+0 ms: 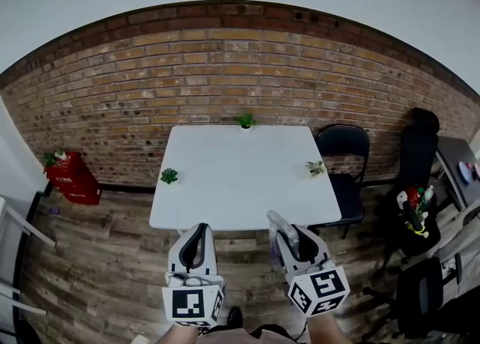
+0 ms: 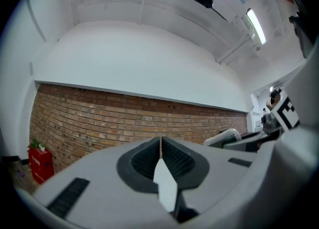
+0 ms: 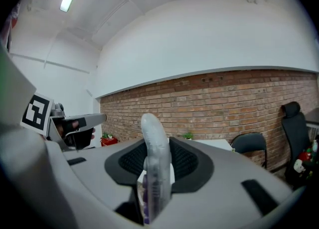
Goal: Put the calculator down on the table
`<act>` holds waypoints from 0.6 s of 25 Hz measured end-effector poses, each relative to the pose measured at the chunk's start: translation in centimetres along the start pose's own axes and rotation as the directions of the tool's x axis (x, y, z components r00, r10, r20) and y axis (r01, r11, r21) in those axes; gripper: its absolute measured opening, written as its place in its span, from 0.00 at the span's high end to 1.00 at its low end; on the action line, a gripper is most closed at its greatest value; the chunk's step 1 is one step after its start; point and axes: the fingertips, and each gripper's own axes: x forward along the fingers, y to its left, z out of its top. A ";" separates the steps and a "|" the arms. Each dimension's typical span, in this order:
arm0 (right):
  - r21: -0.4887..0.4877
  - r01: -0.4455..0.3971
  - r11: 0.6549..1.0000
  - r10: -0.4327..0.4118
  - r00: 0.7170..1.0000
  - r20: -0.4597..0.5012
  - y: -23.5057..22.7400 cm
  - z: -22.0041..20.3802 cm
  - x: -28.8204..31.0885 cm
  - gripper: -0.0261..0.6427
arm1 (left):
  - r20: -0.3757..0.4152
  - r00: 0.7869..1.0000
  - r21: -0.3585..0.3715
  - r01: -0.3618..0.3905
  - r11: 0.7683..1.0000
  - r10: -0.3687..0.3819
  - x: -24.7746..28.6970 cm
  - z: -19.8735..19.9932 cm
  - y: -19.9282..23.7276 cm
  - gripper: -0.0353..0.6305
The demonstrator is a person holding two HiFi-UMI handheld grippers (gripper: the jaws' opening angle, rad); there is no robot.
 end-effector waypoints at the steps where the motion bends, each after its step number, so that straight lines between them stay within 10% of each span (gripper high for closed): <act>1: -0.003 0.005 1.000 -0.005 1.000 0.002 0.0 0.3 0.5 0.78 | 0.000 1.000 -0.001 0.006 1.000 -0.006 0.5 -0.1 0.3 0.91; 15: -0.021 0.033 0.999 -0.034 0.998 -0.050 -1.2 0.2 6.0 0.78 | -0.060 0.997 -0.026 0.043 0.999 -0.044 5.8 -3.5 2.6 0.91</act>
